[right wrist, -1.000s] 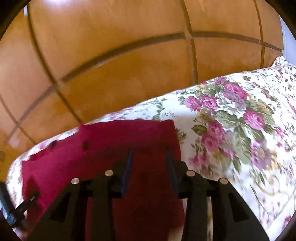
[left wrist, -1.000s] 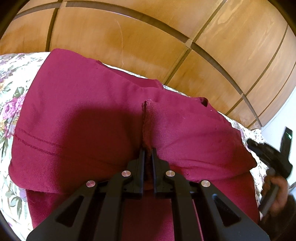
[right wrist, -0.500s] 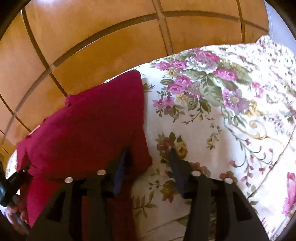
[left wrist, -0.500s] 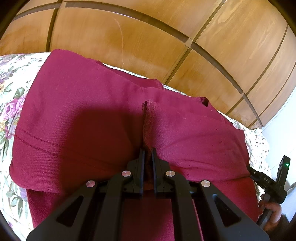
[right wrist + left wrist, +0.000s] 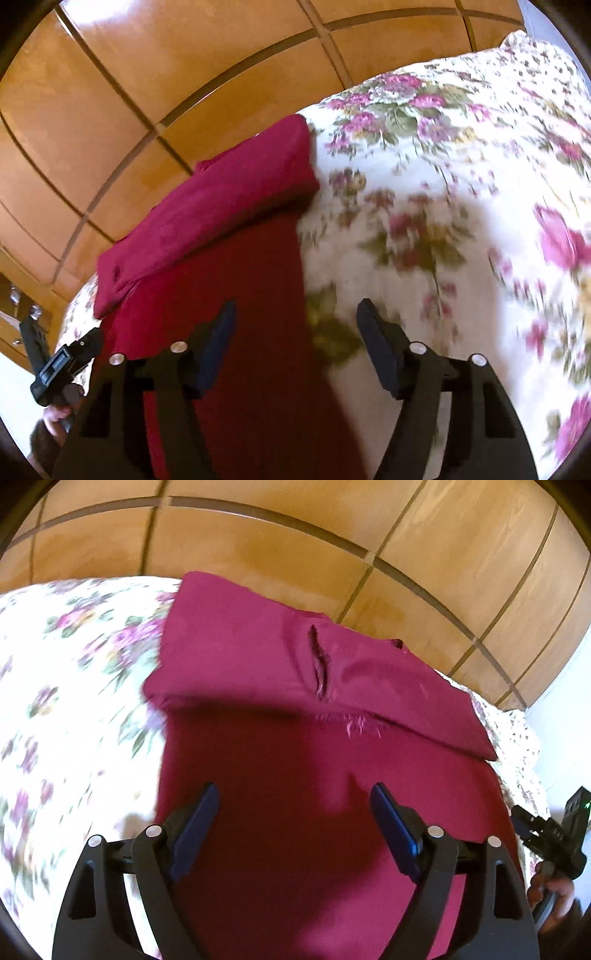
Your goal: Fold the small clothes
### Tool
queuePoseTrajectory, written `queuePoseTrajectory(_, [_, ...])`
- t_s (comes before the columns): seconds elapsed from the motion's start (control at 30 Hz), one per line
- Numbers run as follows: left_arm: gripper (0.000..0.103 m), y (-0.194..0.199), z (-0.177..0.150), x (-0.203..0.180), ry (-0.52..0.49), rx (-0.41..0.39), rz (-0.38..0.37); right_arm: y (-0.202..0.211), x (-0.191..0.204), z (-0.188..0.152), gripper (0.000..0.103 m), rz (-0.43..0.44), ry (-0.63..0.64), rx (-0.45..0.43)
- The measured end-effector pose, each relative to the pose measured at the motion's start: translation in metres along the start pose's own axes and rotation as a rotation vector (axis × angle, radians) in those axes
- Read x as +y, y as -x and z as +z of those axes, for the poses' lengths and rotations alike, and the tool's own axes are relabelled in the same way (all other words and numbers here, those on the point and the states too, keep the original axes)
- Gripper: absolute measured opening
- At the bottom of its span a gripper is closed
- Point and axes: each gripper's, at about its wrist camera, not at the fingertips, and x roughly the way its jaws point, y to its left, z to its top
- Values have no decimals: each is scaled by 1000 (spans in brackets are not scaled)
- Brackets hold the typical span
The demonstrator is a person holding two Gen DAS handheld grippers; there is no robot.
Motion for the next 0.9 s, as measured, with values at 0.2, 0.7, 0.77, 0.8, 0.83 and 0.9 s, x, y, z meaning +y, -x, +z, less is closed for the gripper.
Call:
queuePoseTrajectory(0.2, [83,34,-32,3,-17,-16,-16,25,-20,-24,62,99,-29,23])
queuePoseTrajectory(0.7, [58,104,-96,58,131,87,-185,75,-61,-78,51,330,-141,138])
queuePoseTrajectory(0.77, [58,109,-106,54,102,105,-201,77,-61,-86,51,363,-148,164])
queuePoseTrajectory(0.8, [58,112,-112,51,86,117,-211,78,-60,-90,51,374,-149,172])
queuePoseTrajectory(0.83, [58,115,-117,50,77,124,-221,79,-59,-95,51,381,-148,181])
queuePoseTrajectory(0.9, [58,119,-124,46,73,141,-250,81,-58,-100,51,389,-141,190])
